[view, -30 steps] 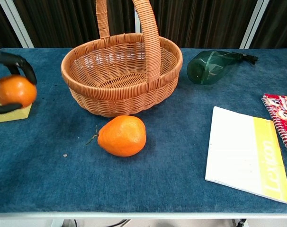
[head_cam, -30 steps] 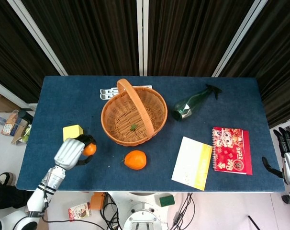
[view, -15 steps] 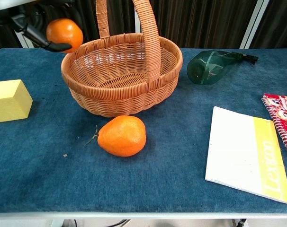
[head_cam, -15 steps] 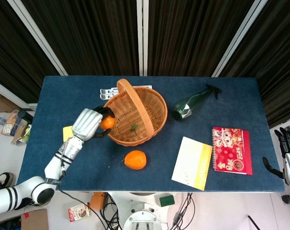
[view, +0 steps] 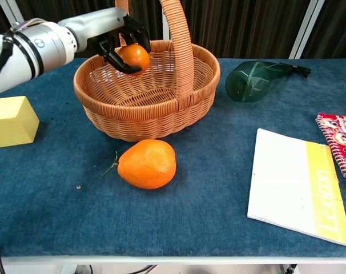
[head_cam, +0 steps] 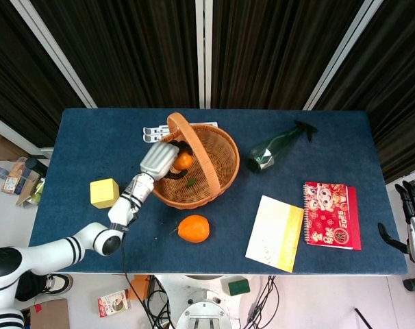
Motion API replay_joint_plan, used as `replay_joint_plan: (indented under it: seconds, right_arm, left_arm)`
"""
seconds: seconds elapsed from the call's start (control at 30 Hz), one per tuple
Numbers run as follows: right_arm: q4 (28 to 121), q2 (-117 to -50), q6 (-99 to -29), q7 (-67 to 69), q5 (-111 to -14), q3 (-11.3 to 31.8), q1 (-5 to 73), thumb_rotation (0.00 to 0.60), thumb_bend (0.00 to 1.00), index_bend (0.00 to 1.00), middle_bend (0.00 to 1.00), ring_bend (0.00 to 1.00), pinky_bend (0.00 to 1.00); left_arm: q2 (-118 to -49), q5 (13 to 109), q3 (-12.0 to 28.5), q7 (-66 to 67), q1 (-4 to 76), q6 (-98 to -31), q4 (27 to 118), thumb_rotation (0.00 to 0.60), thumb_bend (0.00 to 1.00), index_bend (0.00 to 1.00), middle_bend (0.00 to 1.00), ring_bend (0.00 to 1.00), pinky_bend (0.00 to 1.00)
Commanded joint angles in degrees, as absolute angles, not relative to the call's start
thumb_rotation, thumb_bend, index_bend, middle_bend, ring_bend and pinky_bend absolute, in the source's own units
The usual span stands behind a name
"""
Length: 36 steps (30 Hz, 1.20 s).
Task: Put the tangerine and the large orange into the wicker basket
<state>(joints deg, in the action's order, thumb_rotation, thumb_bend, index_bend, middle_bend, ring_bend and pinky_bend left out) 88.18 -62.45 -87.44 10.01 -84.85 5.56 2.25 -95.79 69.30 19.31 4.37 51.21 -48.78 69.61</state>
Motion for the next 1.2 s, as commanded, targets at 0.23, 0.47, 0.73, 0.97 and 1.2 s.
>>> replay_joint_plan:
  seconds: [0.23,0.47,0.73,0.97,1.2]
  right_arm:
    - [88.0,-62.4,-86.3,10.1,-84.4,5.6,2.6,0.6,0.33,0.0,0.0,0.0,0.0]
    - [88.1,-62.3,-86.6,10.1,-84.5,5.5,2.5,0.6,0.33,0.0,0.0,0.0,0.0]
    - [88.3,-62.3,-87.0,10.1,-84.9,5.4,2.3,0.6,0.33,0.0,0.0,0.0,0.0]
    - [88.5,-62.2,-87.7,9.9,-85.2,5.3,2.0,0.6,0.33,0.0,0.0,0.0,0.0]
    - [88.5,-62.3,-87.9,9.9,-85.4,5.2,1.9,0.6,0.33,0.0,0.0,0.0,0.0]
  left_arm:
    - [-104.2,67.4,18.8,0.6,56.4,-44.1,55.8,0.6,0.32,0.44,0.45,0.45,0.63]
    - [-105.1,69.2,17.5,-2.2,56.6,-44.4,54.4,0.6,0.27,0.37,0.38,0.36,0.51]
    - [-103.5,69.7,16.6,-2.2,55.9,-45.2,56.6,0.6,0.16,0.27,0.27,0.24,0.41]
    - [-98.3,69.5,16.0,1.0,53.5,-48.1,65.0,0.6,0.16,0.28,0.27,0.24,0.41]
    - [-84.4,70.1,13.8,5.5,43.5,-60.1,86.5,0.6,0.18,0.3,0.29,0.24,0.42]
